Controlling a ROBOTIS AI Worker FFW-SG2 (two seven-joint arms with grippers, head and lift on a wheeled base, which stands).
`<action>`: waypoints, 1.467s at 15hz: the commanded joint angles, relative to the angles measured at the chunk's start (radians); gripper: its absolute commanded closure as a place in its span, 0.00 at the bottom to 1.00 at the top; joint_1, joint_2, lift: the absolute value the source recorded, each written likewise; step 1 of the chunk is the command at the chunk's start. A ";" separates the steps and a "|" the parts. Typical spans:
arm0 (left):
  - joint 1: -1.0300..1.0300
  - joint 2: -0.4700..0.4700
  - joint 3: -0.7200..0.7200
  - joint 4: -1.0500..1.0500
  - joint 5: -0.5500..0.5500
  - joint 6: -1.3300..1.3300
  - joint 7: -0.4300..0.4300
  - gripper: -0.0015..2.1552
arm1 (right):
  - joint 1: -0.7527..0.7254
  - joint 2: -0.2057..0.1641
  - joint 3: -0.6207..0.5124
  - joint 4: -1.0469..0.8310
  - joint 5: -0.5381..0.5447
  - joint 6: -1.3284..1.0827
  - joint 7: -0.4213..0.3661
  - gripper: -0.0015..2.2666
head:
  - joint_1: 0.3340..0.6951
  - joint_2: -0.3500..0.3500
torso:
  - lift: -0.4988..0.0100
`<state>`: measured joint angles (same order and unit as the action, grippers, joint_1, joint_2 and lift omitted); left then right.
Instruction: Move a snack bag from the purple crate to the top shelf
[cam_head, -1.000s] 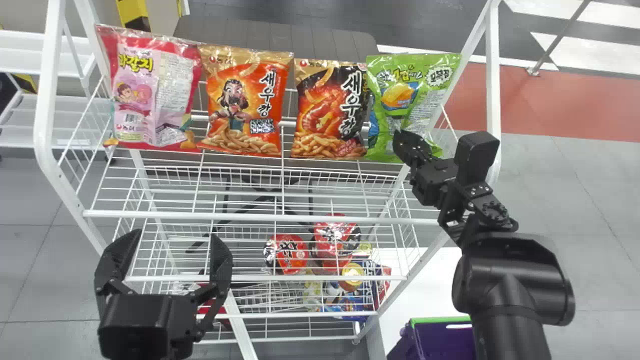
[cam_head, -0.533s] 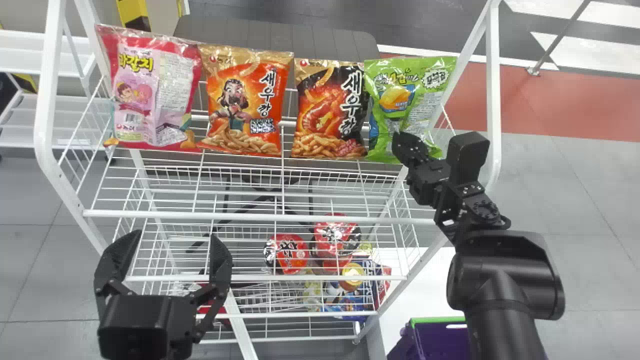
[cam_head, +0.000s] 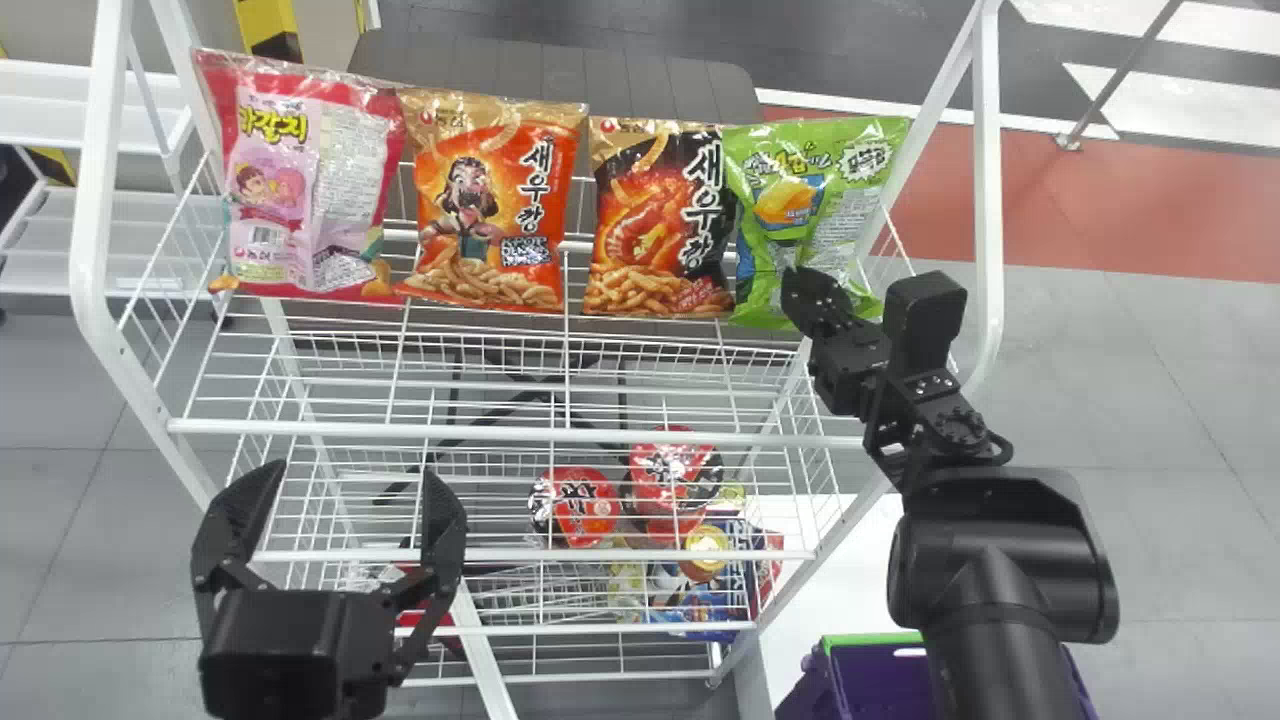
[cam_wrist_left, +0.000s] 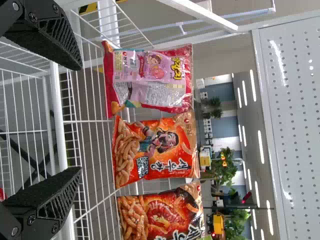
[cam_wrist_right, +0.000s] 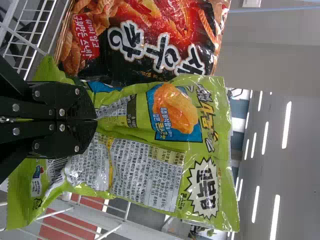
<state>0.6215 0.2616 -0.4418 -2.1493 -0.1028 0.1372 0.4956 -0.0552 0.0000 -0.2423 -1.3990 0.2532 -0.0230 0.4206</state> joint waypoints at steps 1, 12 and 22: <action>0.000 -0.001 0.000 0.000 0.000 0.000 0.001 0.05 | 0.000 0.001 0.000 0.008 0.005 -0.008 0.000 0.81 | 1.00 0.24 | 0.98; -0.005 -0.001 -0.006 0.011 0.000 0.000 0.001 0.05 | -0.009 0.001 -0.020 0.078 -0.008 -0.045 -0.042 0.80 | 1.00 0.22 | 0.98; -0.008 -0.001 -0.005 0.019 0.002 0.000 0.001 0.05 | -0.035 0.001 -0.023 0.140 -0.022 -0.085 -0.057 0.39 | 1.00 0.22 | 0.98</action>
<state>0.6151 0.2608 -0.4457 -2.1330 -0.1023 0.1358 0.4977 -0.0904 0.0000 -0.2649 -1.2596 0.2332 -0.1078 0.3636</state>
